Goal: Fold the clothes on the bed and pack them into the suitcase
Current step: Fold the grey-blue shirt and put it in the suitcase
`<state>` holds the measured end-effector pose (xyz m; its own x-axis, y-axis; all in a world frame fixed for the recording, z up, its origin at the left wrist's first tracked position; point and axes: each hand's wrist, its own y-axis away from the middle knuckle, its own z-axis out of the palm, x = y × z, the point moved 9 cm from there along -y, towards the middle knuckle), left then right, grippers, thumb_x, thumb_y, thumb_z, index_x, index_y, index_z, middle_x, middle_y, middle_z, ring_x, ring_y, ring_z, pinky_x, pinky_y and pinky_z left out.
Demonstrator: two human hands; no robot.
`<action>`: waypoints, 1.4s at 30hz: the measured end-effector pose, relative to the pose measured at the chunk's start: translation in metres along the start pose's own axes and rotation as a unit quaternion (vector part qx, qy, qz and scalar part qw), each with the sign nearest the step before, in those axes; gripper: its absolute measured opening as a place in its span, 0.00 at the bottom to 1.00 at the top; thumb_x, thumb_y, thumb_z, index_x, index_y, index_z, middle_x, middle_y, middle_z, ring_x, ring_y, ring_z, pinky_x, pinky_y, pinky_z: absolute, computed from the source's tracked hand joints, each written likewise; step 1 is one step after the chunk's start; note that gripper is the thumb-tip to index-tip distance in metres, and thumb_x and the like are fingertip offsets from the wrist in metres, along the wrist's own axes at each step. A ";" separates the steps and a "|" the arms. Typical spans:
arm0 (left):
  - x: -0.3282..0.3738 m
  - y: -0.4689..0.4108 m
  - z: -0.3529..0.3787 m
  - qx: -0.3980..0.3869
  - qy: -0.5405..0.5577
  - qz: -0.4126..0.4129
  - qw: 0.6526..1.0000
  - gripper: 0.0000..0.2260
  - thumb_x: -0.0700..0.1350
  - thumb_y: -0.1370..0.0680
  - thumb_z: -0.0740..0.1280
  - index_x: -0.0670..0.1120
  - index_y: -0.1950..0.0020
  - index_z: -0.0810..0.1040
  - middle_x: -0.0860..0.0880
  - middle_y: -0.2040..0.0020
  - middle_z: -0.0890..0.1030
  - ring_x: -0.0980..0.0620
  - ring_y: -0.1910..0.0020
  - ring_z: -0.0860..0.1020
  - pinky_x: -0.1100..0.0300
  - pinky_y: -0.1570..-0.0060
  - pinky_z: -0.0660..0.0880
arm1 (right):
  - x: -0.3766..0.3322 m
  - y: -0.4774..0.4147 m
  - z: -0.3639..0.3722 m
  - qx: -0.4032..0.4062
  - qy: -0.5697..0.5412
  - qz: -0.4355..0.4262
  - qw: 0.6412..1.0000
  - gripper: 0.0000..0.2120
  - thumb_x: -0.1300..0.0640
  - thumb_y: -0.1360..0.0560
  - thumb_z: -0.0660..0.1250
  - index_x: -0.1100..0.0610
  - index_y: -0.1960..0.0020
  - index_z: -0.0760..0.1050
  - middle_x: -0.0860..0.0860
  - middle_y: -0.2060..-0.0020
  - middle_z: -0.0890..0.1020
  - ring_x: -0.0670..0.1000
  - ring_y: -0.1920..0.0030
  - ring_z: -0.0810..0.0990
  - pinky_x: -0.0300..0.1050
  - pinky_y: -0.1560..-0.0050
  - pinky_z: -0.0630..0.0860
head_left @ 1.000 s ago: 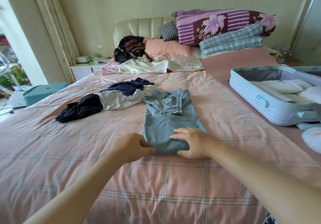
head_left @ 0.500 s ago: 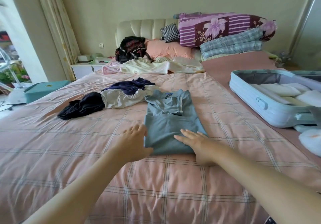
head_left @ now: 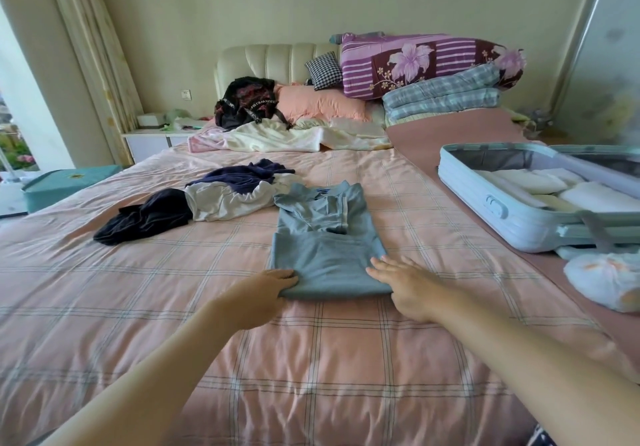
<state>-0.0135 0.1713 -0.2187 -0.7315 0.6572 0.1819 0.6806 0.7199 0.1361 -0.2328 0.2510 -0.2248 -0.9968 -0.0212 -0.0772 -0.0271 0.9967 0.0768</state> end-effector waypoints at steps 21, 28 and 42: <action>-0.058 -0.062 -0.112 0.299 0.180 -0.166 0.922 0.06 0.47 0.19 0.63 0.47 0.46 0.77 0.45 0.51 0.82 0.42 0.52 0.78 0.51 0.53 0.76 | 0.081 -0.062 -0.090 0.326 -0.356 0.197 0.853 0.03 0.53 0.25 0.69 0.49 0.55 0.82 0.43 0.58 0.85 0.51 0.52 0.83 0.48 0.52 0.79; -0.008 -0.115 -0.085 0.277 0.010 -0.080 0.957 0.22 0.46 0.20 0.61 0.53 0.25 0.65 0.50 0.25 0.67 0.47 0.28 0.67 0.49 0.31 0.63 | 0.058 -0.111 -0.061 0.231 -0.030 0.183 0.955 0.24 0.55 0.23 0.65 0.49 0.28 0.68 0.52 0.31 0.72 0.57 0.34 0.71 0.53 0.36 0.68; -0.035 -0.122 0.005 -0.025 -0.032 -0.115 0.992 0.43 0.78 0.29 0.42 0.57 0.19 0.45 0.52 0.18 0.45 0.51 0.20 0.42 0.41 0.24 0.39 | 0.047 -0.116 0.013 -0.022 -0.057 0.119 0.991 0.40 0.26 0.23 0.46 0.44 0.18 0.42 0.53 0.19 0.41 0.52 0.19 0.38 0.59 0.21 0.39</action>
<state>-0.0707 0.0615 -0.2468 -0.8682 0.4899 0.0785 0.4946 0.8418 0.2164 -0.2751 0.1349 -0.2501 -0.9601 0.2266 -0.1638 0.2030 0.9678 0.1487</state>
